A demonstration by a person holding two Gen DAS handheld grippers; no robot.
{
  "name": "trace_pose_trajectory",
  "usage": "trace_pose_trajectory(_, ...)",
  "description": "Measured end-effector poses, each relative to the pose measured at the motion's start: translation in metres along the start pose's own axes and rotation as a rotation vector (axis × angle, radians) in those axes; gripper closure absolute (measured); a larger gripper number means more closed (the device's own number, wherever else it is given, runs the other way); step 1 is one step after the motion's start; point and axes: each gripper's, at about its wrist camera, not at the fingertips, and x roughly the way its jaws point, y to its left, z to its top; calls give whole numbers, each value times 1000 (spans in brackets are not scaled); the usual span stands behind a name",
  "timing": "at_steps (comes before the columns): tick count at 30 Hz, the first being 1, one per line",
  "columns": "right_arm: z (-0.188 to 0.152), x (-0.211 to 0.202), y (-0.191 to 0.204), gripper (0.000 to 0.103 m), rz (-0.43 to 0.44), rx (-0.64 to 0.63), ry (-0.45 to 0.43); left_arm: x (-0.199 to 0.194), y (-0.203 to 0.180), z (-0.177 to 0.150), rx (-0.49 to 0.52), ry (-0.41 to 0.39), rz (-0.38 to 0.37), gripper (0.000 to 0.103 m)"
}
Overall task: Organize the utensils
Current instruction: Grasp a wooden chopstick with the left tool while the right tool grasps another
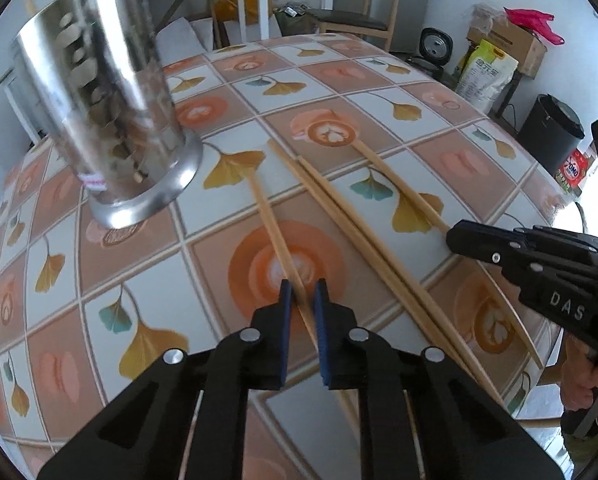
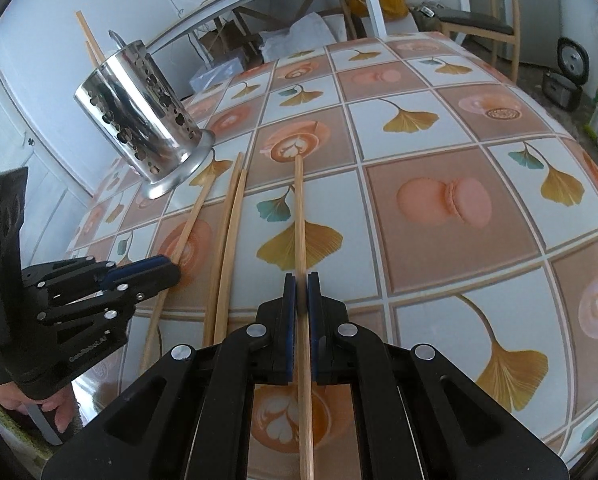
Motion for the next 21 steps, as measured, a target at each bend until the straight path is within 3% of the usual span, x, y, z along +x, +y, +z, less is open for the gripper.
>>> trace_pose_trajectory(13,-12,1,25,99,44,-61,49,-41,60,-59,-191,32,59,97)
trace_pose_trajectory(17,-12,2,29,99,40,-69,51,-47,75,-67,-227,36,32,97)
trace_pose_trajectory(21,-12,2,29,99,42,-65,53,-51,80,-60,-219,29,-2,82)
